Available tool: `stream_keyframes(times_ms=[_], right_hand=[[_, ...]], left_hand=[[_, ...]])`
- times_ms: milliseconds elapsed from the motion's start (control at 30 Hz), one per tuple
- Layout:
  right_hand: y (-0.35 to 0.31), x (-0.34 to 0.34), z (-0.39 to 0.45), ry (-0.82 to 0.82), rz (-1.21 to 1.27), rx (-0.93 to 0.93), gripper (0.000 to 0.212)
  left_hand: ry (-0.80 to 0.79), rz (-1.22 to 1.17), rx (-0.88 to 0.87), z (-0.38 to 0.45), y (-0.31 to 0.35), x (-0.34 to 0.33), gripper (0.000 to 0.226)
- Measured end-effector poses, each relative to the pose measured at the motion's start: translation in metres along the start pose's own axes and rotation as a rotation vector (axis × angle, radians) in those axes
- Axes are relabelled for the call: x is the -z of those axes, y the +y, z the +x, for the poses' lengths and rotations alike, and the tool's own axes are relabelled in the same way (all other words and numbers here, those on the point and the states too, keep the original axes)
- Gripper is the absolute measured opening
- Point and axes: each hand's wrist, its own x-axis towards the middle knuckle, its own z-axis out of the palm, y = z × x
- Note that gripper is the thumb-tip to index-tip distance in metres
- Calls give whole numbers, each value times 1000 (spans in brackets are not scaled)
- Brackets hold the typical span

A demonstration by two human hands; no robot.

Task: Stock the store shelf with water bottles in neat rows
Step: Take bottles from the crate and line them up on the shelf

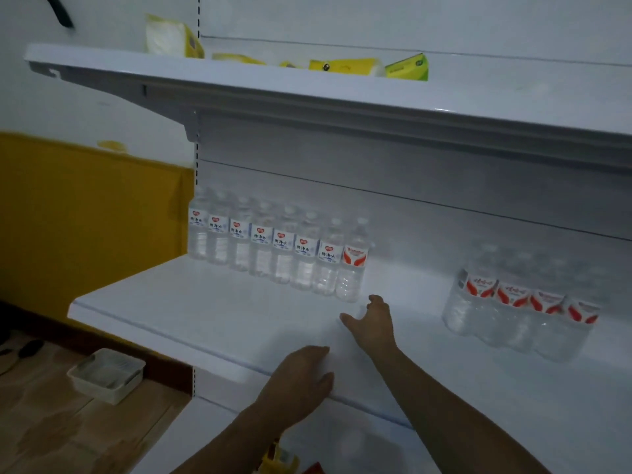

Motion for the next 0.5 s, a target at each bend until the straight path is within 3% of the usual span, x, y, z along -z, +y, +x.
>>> stream_keyframes(times_ms=[167, 367, 500], right_hand=[[-3, -37, 63, 52, 55, -20, 70], [40, -81, 137, 169, 129, -54, 74], [25, -78, 135, 196, 151, -44, 68]], left_hand=[[-13, 16, -27, 53, -8, 1, 60], [-32, 38, -75, 80, -21, -12, 63], [-43, -6, -102, 82, -21, -15, 88]])
